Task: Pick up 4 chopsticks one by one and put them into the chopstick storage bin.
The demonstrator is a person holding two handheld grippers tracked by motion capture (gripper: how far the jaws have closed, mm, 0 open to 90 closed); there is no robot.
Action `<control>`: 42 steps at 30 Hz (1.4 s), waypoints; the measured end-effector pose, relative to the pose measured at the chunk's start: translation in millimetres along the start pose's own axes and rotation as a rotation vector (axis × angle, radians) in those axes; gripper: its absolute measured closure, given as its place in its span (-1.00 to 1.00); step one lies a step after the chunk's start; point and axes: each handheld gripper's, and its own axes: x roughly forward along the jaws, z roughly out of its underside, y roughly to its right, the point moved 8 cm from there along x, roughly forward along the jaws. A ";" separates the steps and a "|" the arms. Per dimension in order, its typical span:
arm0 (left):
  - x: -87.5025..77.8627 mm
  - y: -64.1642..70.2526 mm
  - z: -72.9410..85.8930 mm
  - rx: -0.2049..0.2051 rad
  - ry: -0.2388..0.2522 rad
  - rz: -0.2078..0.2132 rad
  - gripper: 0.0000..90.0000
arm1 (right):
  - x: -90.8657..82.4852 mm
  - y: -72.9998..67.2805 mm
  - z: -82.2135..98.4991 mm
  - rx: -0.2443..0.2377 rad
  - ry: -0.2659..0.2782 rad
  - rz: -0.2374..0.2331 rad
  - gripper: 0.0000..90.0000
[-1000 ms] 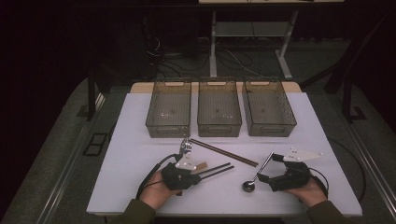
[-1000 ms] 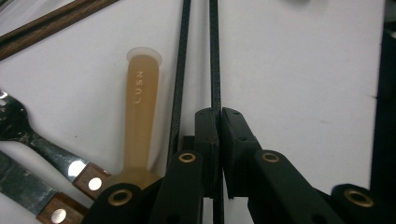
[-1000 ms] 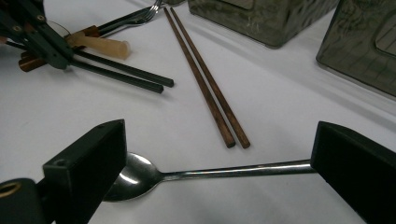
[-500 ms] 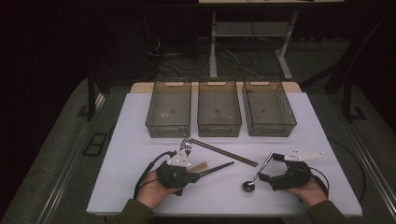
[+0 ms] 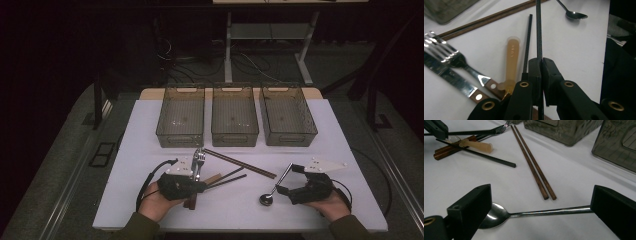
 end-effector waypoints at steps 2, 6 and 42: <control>-4.5 -3.7 1.4 -0.004 0.003 -0.012 0.90 | 0.0 -0.3 -0.1 -0.001 0.000 0.000 -0.92; -12.3 -10.7 4.2 -0.024 0.019 -0.034 0.90 | -0.4 -0.5 -0.1 -0.002 0.001 0.000 -0.92; -62.3 -65.3 21.9 -0.177 0.116 -0.224 0.90 | -0.5 -0.3 -0.2 -0.004 0.001 0.001 -0.92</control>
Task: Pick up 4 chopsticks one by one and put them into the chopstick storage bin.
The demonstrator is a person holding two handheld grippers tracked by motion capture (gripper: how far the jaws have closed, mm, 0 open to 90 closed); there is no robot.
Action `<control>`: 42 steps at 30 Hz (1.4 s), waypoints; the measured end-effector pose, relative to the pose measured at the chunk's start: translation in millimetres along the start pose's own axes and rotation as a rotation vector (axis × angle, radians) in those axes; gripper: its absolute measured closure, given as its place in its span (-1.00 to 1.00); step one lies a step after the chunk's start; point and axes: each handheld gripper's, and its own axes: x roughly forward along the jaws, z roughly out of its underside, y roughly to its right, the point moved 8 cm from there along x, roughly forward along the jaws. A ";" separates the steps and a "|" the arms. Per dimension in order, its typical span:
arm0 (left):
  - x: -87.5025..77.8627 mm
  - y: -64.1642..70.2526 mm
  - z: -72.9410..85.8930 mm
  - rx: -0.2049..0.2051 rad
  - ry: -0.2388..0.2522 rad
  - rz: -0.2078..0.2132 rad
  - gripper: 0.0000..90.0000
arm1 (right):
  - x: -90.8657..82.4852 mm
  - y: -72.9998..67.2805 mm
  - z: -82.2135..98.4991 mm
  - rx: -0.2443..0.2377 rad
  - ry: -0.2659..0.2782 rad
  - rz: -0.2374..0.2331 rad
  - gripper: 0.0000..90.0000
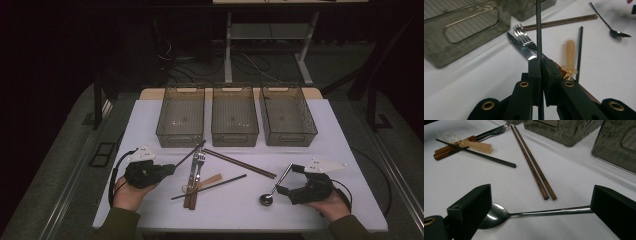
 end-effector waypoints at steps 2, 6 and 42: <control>-1.4 -4.3 -0.1 -0.011 0.004 -0.014 0.90 | 0.1 0.0 0.1 -0.001 -0.001 0.000 -0.92; -2.3 -12.0 -2.3 -0.028 0.015 -0.037 0.90 | 0.4 0.2 0.1 0.001 -0.001 0.003 -0.92; 16.4 -58.0 -60.0 -0.100 0.124 -0.091 0.90 | 0.7 -0.1 0.0 0.000 0.000 0.005 -0.92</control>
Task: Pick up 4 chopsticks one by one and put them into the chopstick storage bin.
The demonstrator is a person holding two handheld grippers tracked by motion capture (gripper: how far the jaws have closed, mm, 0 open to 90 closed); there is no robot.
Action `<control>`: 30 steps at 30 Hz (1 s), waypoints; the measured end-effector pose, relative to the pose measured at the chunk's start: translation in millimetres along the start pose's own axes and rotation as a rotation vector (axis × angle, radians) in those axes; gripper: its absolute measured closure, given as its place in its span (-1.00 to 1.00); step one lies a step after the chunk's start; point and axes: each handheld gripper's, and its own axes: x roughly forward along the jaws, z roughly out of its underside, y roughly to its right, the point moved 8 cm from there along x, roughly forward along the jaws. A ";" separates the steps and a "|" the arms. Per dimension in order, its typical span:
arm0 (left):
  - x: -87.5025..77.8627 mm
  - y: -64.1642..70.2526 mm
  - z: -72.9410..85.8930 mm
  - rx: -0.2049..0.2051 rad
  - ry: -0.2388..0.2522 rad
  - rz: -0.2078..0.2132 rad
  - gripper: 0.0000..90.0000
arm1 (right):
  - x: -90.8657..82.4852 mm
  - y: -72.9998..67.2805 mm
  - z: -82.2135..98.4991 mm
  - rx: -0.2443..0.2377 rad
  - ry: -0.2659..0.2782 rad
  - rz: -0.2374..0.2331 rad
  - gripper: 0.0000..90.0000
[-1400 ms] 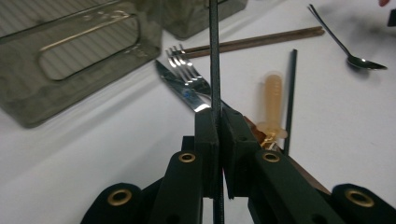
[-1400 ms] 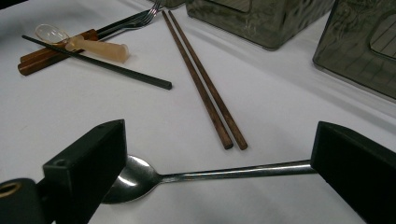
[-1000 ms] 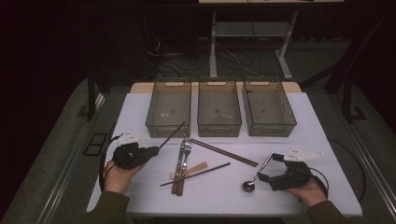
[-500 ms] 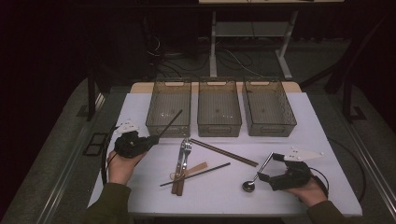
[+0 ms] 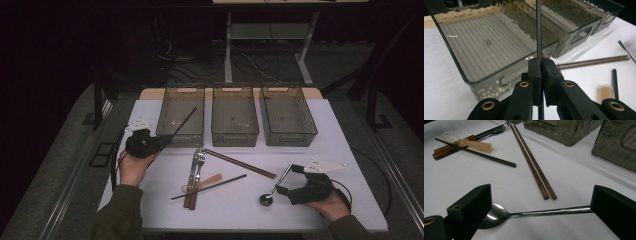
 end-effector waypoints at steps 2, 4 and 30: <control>2.4 -2.0 -4.8 -0.006 0.006 0.003 0.90 | -0.2 -0.1 0.0 0.004 0.000 0.002 -0.92; 5.6 -3.6 -9.7 -0.011 0.009 0.000 0.90 | -0.2 -0.1 0.0 0.004 0.000 0.002 -0.92; 43.1 -26.4 -76.5 0.012 0.031 -0.062 0.90 | -1.1 -0.6 -0.6 0.002 0.008 0.000 -0.92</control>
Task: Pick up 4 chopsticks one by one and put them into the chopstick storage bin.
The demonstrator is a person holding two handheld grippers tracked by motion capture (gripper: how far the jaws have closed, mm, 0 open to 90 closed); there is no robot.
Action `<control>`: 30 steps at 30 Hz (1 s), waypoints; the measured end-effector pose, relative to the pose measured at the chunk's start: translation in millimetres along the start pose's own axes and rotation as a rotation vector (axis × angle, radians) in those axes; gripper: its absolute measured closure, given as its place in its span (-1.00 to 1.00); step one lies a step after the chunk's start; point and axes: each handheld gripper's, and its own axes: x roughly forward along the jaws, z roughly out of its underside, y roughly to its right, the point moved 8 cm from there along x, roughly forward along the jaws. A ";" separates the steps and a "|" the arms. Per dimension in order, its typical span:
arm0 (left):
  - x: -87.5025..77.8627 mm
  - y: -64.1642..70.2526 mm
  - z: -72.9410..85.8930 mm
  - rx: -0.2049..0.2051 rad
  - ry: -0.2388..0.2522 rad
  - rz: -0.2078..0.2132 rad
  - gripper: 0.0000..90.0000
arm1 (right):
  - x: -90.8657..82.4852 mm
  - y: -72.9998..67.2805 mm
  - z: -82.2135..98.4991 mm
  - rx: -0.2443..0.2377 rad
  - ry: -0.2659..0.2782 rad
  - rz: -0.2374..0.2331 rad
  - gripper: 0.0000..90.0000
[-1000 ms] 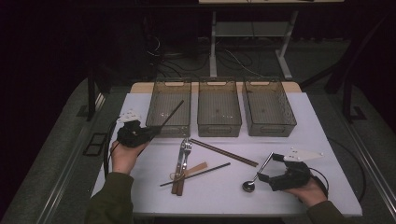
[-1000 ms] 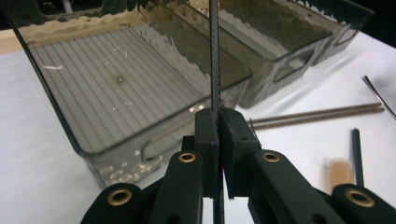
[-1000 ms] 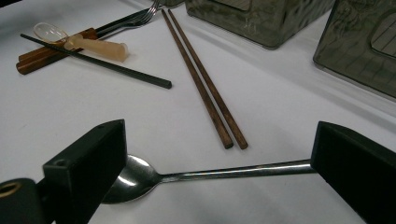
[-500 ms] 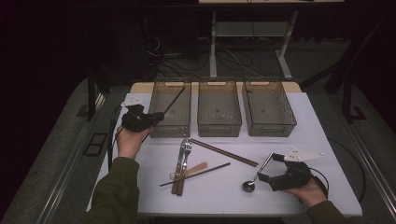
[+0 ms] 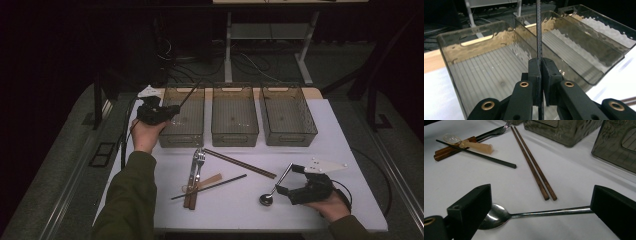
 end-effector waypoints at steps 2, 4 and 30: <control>5.2 -2.9 -1.4 -0.006 0.000 -0.004 0.90 | 0.0 0.1 -0.4 -0.002 0.004 -0.001 -0.92; 10.3 -7.0 -1.5 -0.017 0.004 -0.011 0.89 | -0.3 0.0 -0.7 0.000 0.006 -0.002 -0.92; 49.0 -40.2 22.1 -0.084 -0.092 -0.109 0.89 | -2.9 -0.9 -2.3 0.009 0.018 -0.008 -0.92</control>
